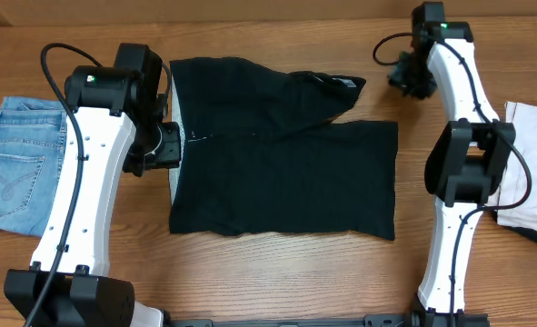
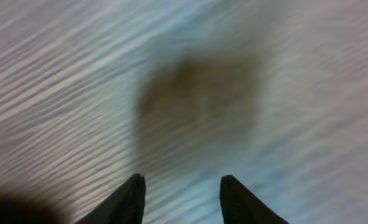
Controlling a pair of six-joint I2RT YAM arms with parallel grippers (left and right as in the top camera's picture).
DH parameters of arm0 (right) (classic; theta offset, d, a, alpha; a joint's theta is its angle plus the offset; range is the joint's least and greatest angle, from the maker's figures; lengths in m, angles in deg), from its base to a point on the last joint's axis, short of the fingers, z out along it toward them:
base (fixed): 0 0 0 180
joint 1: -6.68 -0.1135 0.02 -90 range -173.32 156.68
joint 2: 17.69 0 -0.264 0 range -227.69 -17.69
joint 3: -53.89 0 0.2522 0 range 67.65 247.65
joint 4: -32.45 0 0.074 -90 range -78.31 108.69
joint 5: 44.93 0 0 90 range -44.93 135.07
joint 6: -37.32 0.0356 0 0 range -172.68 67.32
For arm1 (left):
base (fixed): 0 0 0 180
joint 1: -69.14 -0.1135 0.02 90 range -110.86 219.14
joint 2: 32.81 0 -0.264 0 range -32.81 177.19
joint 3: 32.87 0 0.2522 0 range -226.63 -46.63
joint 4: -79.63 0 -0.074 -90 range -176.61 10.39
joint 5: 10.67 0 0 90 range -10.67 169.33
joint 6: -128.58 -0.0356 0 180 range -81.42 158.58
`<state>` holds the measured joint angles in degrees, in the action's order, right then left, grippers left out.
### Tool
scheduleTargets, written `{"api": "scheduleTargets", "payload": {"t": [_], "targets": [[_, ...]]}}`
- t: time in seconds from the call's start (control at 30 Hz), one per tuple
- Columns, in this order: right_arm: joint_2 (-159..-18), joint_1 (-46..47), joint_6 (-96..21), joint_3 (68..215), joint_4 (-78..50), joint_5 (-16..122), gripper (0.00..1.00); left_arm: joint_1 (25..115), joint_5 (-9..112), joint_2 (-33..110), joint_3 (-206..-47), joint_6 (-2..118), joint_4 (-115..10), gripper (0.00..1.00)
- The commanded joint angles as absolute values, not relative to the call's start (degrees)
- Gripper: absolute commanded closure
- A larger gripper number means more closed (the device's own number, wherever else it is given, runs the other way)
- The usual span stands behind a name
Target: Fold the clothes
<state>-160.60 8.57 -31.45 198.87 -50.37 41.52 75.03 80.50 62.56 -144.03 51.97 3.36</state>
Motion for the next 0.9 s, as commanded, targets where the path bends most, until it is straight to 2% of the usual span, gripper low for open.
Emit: {"api": "scheduleTargets", "payload": {"t": [0.0, 0.1, 0.2, 0.27, 0.4, 0.5, 0.73, 0.77, 0.83, 0.87], "targets": [[-154.6, 4.4, -49.5, 200.2, -47.1, 46.7, 0.53, 74.8, 81.2, 61.6, -143.4, 51.9, 2.8, 0.53], [-152.9, -1.2, -65.9, 200.2, -46.3, 42.6, 0.5, 74.8, 81.2, 61.6, -142.1, 51.9, 1.3, 0.46], [-152.9, -3.1, -66.5, 200.2, -46.0, 41.5, 0.49, 74.8, 81.2, 61.6, -137.5, 51.9, -3.3, 0.39], [-152.9, -3.9, -66.5, 200.2, -45.7, 41.6, 0.43, 74.7, 81.2, 61.6, -134.2, 51.0, -8.5, 0.36], [-153.1, -4.5, -74.1, 200.0, -50.1, 45.6, 0.37, 72.8, 79.9, 63.8, -131.4, 47.7, -22.6, 0.37], [-153.6, -4.2, -75.7, 199.3, -52.2, 45.6, 0.28, 71.3, 75.4, 71.0, -131.4, 43.9, -32.0, 0.37], [-153.6, -4.3, -76.7, 192.7, -48.8, 46.9, 0.27, 71.4, 73.7, 85.5, -131.6, 39.8, -49.9, 0.38], [-153.6, -4.3, -76.5, 191.4, -48.0, 46.9, 0.27, 71.4, 72.2, 87.1, -131.6, 39.8, -52.5, 0.41], [-153.6, -4.3, -76.5, 190.2, -47.2, 47.0, 0.43, 71.4, 72.1, 90.4, -131.6, 40.2, -55.0, 0.43], [-153.6, -4.3, -76.5, 189.7, -47.1, 47.4, 0.58, 71.4, 71.9, 92.0, -131.6, 40.3, -55.2, 0.44]]}}
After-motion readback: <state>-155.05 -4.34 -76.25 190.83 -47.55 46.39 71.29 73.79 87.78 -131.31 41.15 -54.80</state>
